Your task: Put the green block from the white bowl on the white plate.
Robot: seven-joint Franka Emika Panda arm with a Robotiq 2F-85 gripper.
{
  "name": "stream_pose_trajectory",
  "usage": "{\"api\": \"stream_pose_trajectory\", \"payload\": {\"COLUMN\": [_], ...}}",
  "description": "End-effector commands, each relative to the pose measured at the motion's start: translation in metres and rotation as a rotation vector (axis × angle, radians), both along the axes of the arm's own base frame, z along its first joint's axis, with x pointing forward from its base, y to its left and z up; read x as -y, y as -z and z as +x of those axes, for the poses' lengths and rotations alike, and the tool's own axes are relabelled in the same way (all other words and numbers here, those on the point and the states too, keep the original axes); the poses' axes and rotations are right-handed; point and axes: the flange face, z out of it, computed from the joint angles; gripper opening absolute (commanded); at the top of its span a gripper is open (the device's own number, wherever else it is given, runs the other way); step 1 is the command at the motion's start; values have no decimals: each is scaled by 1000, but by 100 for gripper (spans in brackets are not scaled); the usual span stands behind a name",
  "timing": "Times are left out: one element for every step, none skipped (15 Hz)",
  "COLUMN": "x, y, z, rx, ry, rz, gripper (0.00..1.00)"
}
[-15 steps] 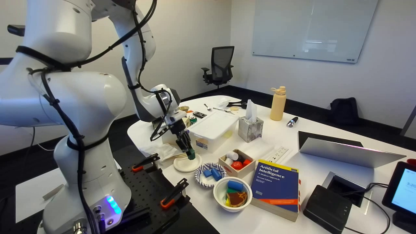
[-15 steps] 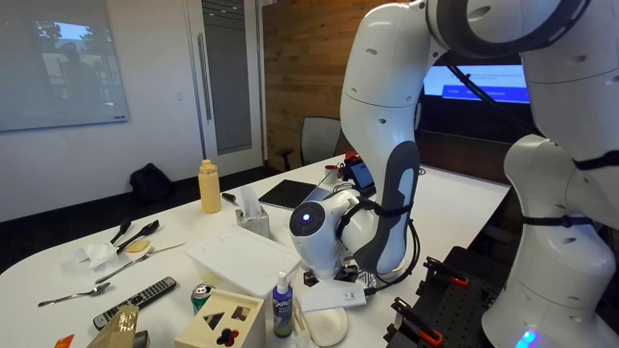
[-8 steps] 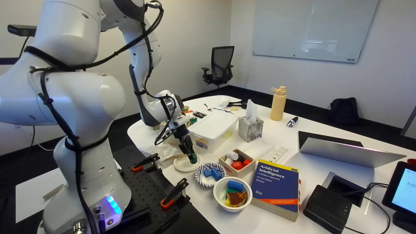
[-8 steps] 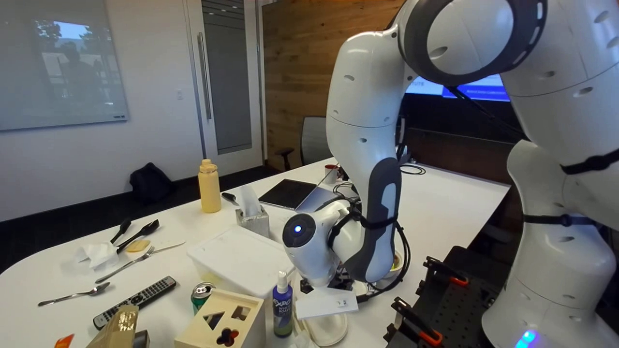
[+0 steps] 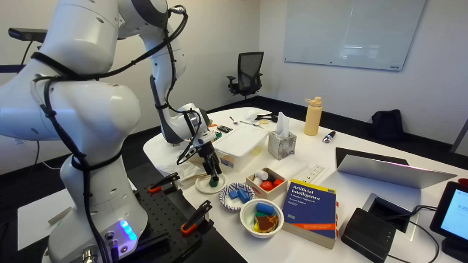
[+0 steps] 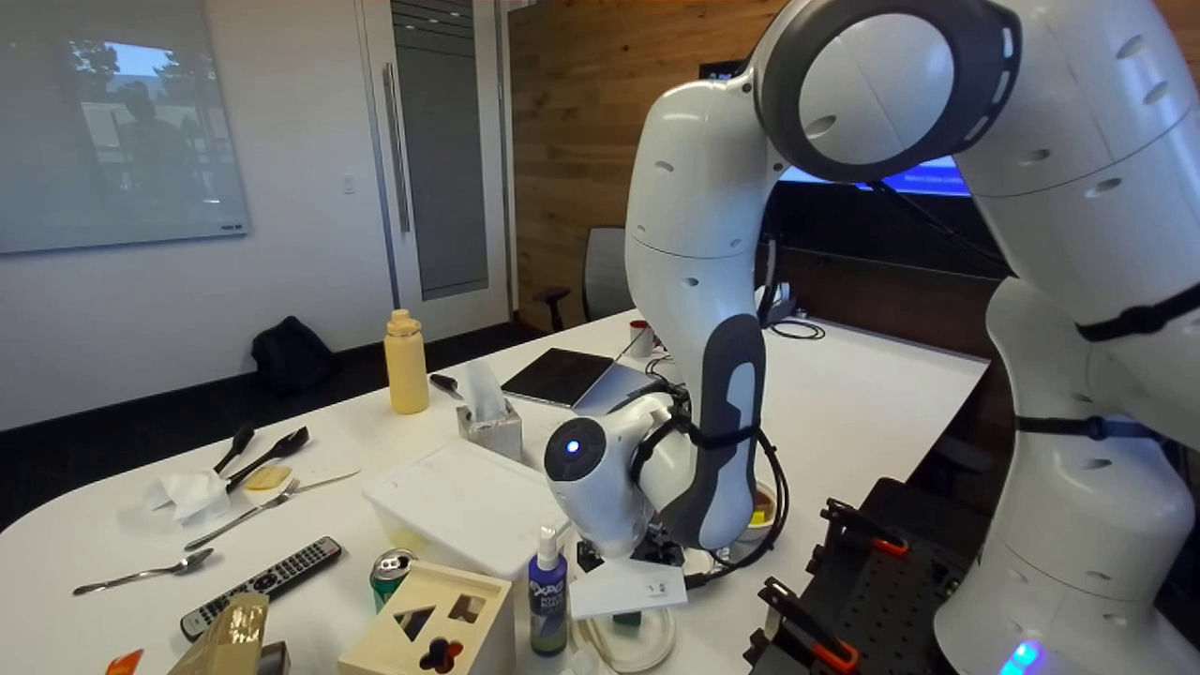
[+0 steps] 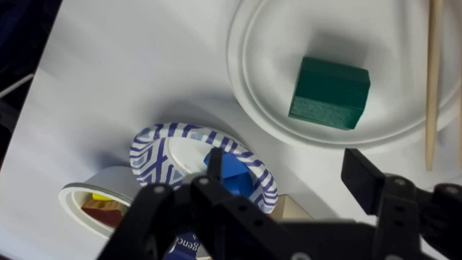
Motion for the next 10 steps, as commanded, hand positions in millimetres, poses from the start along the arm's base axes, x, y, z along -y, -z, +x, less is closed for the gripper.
{"api": "stream_pose_trajectory", "payload": {"x": [-1,-1,0,1,3,6,10,15,23,32], "y": [1,-1,-3,-7,-10,-17,-24,-32,-41,-54], "z": [2,3,3,4,4,4,5,6,8,9], "rx": [-7,-6,-4,2,2,3,-2,-3,-5,-14], "ry": [12,15,20,26,33,44,52,69,85,96], "rz": [7,8,10,11,16,17,26,34,37,52], "gripper": [100,100,100,100,100,100,100,100,100,100]}}
